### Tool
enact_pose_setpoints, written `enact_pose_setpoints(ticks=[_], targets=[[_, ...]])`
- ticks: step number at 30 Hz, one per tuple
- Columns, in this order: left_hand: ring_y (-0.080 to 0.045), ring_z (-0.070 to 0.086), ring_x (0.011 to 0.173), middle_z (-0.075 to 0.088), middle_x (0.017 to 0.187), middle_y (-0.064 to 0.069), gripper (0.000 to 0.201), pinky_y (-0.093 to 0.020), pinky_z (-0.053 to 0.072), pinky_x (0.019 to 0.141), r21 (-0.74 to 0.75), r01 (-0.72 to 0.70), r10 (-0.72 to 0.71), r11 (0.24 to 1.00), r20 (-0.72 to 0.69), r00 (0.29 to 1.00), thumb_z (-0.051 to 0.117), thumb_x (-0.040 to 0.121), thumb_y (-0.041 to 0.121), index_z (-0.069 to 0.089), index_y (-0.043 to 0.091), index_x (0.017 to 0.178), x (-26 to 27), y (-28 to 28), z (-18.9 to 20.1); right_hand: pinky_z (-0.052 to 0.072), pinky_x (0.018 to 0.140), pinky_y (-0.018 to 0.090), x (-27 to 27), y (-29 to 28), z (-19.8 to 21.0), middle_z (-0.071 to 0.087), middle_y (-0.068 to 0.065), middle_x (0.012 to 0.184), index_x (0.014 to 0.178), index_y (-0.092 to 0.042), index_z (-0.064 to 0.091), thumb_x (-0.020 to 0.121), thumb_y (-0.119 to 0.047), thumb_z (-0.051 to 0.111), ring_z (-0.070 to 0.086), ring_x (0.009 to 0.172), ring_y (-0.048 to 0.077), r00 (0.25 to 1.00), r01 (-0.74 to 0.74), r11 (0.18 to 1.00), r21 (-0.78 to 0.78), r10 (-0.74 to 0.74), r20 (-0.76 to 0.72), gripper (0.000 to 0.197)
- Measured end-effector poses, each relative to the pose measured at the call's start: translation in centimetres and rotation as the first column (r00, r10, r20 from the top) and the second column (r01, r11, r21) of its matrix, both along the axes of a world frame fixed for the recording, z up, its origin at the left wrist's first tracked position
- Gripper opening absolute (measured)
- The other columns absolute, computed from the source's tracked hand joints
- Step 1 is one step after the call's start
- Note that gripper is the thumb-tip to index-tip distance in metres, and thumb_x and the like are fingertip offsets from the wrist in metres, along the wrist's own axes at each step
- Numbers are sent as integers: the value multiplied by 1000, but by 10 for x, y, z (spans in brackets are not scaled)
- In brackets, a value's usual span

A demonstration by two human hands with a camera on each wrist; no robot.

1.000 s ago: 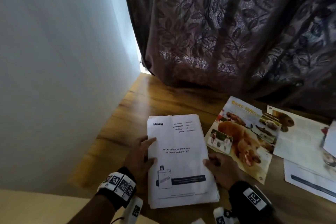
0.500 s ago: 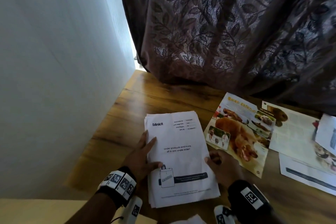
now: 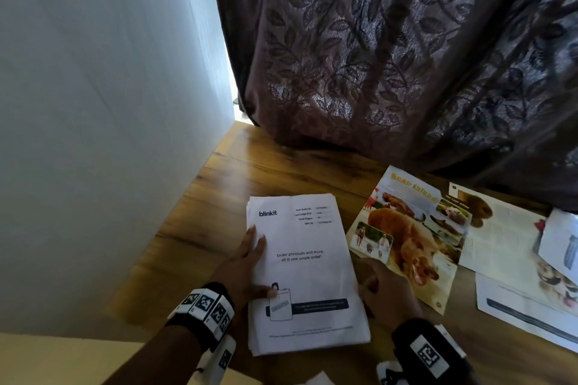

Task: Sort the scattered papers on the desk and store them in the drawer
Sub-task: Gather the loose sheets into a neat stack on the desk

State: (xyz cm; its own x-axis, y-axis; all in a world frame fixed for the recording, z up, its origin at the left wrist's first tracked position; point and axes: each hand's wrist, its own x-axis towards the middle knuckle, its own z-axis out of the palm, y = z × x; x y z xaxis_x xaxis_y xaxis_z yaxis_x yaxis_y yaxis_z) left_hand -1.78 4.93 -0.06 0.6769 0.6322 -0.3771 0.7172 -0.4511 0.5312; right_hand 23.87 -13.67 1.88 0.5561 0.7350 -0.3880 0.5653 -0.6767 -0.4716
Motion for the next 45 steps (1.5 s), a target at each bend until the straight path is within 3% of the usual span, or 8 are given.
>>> enact_pose_setpoints(ticks=[3,7,10,12,24,31,38,45], targets=[[-8,-9,146,-34,155,10,120,-25,12,119,11,-2,2,1000,-2,1000,74,74,56,-9,27,155,-1,-2,4,50,99,29,-19,15,19,53,-10,138,144,-38,40,97,-39,56,53,121,8,962,-195,975,103,170,214,50],[-3,-4,136,-35,154,14,127,-30,22,119,-24,-19,19,1000,-8,1000,81,67,51,-10,31,153,4,0,8,31,118,32,-69,69,25,37,-9,156,153,-34,31,91,-51,63,35,140,8,834,-549,810,206,547,71,72],[-21,9,144,-33,157,4,152,-40,36,114,113,-24,18,993,56,998,93,49,32,-17,17,152,18,3,9,6,123,30,-98,109,7,15,-3,167,160,-26,15,83,-59,70,12,153,14,702,-700,695,164,712,-25,100],[-16,11,145,-32,158,1,131,-35,32,116,59,26,-25,998,-11,1000,85,65,37,-10,22,154,14,3,12,2,126,40,-98,129,-9,1,0,169,161,-19,3,80,-66,69,-1,155,18,661,-748,658,81,750,18,114],[-22,-4,150,-43,142,17,139,-35,24,120,-86,31,-41,996,-111,993,88,60,43,-15,33,152,1,2,15,-14,122,49,16,121,-25,-30,1,163,155,-22,-25,59,-102,36,-22,152,28,690,-603,732,-318,678,254,139],[-27,-8,150,-50,143,10,155,-41,25,120,-83,94,-110,992,-216,970,91,54,44,-33,29,146,2,-2,19,-24,114,48,26,61,-13,-40,-7,157,150,-34,-33,56,-101,47,-34,147,23,699,-624,725,-293,685,207,140],[-33,-20,146,-62,130,5,172,-47,18,121,-115,155,-186,981,-340,922,94,37,53,-63,30,103,8,-3,24,-26,111,54,26,30,-1,-36,-4,161,149,-36,-34,51,-96,57,-30,148,26,658,-624,700,-347,710,250,146],[-33,-22,145,-59,134,-1,173,-46,16,122,-87,201,-219,976,-369,903,91,38,59,-55,20,124,7,-4,29,-26,111,58,21,27,1,-30,-3,163,153,-33,-27,53,-91,62,-26,149,23,678,-606,711,-357,696,236,146]])
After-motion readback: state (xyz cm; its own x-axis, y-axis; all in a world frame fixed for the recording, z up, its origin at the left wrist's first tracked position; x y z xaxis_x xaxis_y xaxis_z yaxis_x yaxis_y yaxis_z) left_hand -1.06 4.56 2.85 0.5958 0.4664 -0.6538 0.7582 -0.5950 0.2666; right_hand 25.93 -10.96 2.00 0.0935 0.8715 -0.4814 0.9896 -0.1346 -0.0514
